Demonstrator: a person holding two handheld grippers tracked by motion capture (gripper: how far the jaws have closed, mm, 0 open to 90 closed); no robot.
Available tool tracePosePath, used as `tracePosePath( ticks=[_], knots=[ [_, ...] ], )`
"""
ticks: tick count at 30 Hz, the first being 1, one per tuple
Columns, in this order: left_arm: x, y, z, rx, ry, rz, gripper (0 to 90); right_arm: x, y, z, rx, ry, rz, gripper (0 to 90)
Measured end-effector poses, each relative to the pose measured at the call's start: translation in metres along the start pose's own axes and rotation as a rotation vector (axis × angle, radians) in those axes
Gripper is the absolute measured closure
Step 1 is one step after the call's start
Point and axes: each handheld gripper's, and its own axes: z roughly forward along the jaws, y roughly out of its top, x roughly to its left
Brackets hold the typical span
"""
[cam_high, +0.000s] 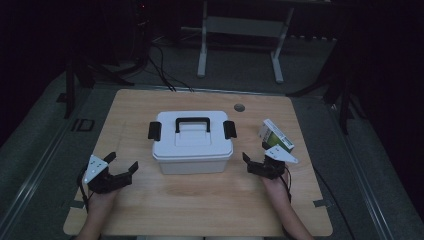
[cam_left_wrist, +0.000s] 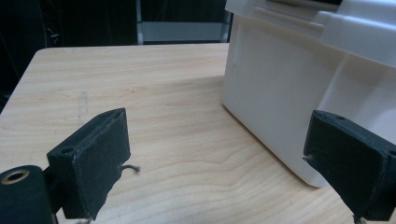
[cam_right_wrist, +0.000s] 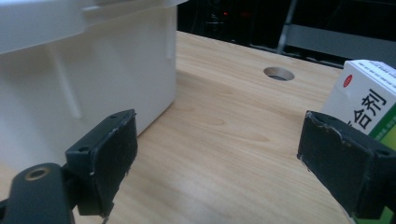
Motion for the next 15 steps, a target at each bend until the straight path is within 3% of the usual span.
tracePosePath(
  ticks=[2,4,5,11,15],
  knots=[
    [0.001,0.002,0.004,-0.005,-0.004,-0.005,7.4,-0.001,0.002,0.005,0.003,-0.008,-0.003,11.9],
    [0.001,0.005,0.008,0.012,0.016,0.039,9.7,-0.002,0.005,0.011,0.008,-0.010,-0.003,11.8],
    [0.002,0.006,0.010,0.017,0.006,0.048,10.8,-0.001,0.006,0.014,0.007,-0.011,0.000,11.8],
    [0.004,0.010,0.024,0.059,-0.010,0.049,18.0,-0.003,0.011,0.030,0.020,-0.005,0.017,13.9],
    [-0.001,0.012,0.033,0.072,-0.030,0.046,25.6,-0.002,0.015,0.037,0.019,-0.006,0.026,20.8]
  ],
)
